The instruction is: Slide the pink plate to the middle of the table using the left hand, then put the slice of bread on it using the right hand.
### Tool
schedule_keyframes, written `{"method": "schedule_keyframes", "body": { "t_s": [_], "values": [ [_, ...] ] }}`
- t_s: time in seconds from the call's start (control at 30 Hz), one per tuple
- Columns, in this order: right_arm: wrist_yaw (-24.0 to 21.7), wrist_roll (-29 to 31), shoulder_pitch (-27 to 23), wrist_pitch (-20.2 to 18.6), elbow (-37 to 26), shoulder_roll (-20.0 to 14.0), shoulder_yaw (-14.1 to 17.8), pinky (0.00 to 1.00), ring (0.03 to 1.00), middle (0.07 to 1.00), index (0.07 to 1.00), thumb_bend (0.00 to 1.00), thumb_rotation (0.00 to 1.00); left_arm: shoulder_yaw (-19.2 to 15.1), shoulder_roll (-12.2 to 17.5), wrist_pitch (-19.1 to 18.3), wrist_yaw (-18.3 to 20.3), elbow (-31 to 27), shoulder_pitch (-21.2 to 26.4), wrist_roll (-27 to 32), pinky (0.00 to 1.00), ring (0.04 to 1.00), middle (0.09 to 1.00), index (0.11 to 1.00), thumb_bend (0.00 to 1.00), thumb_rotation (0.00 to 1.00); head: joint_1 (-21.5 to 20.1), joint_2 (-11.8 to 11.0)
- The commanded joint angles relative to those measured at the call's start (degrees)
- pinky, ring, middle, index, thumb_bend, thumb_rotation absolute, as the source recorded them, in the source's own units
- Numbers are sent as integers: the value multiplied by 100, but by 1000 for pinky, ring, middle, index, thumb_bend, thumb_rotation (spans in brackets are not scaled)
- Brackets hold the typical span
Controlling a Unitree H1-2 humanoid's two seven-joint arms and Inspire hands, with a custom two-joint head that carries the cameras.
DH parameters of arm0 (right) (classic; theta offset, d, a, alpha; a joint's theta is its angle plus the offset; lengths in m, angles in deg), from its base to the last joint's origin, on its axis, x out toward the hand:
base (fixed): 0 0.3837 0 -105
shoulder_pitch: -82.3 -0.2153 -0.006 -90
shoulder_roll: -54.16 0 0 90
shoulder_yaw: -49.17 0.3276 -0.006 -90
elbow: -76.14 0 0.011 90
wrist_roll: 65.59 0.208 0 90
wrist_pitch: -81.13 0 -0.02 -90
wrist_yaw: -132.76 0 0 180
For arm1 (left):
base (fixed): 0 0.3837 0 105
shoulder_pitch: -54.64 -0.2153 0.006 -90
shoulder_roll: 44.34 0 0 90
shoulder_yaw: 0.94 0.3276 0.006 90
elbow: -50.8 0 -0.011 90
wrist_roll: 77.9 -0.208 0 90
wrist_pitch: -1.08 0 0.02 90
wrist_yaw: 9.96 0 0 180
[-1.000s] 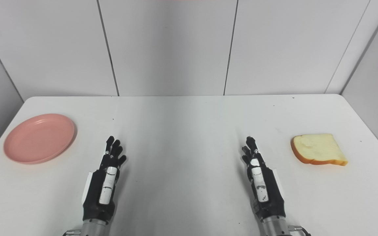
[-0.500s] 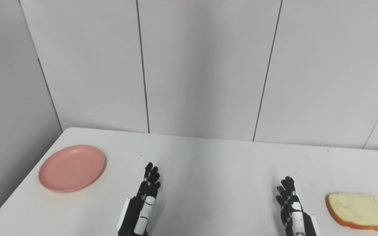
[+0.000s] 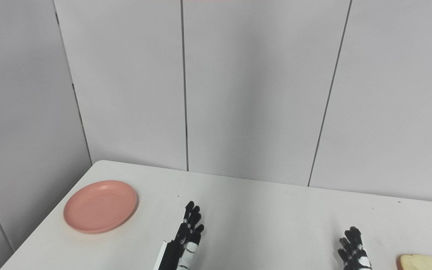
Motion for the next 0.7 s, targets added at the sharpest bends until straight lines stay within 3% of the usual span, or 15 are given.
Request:
{"method": "schedule_keyframes", "body": {
  "t_s": [0.0, 0.13, 0.17, 0.33, 0.4, 0.53, 0.67],
  "values": [
    [-29, -68, 875, 145, 644, 224, -72, 1000, 1000, 1000, 1000, 682, 1000, -24, 71, 127, 55, 174, -447, 111, 997, 1000, 1000, 1000, 644, 841, -104, 76],
    [91, -251, 990, 106, 411, 341, -140, 1000, 1000, 1000, 990, 723, 1000, -83, 189, 110, -25, -181, -572, -35, 970, 997, 1000, 1000, 644, 865, -375, 292],
    [101, -282, 1012, 108, 373, 362, -150, 1000, 1000, 1000, 978, 740, 984, -103, 196, 102, -49, -260, -592, -58, 915, 977, 1000, 1000, 652, 847, -385, 306],
    [158, -433, 1151, -2, 91, 442, -204, 1000, 992, 998, 964, 763, 961, -181, 232, -213, 26, -880, -661, 109, 868, 953, 993, 1000, 678, 833, -527, 549],
    [167, -463, 1198, -21, 10, 454, -222, 984, 975, 988, 955, 779, 938, -224, 272, -452, 126, -1224, -617, 349, 840, 920, 953, 952, 720, 807, -553, 599],
    [199, -481, 1263, -83, -106, 462, -235, 951, 953, 971, 940, 810, 910, -390, 363, -929, 208, -1749, -355, 735, 854, 880, 898, 884, 816, 785, -561, 658],
    [208, -478, 1277, -76, -126, 446, -226, 935, 941, 960, 930, 825, 899, -600, 511, -1072, 132, -1867, 83, 731, 813, 846, 865, 850, 890, 801, -558, 668]
  ]
}}
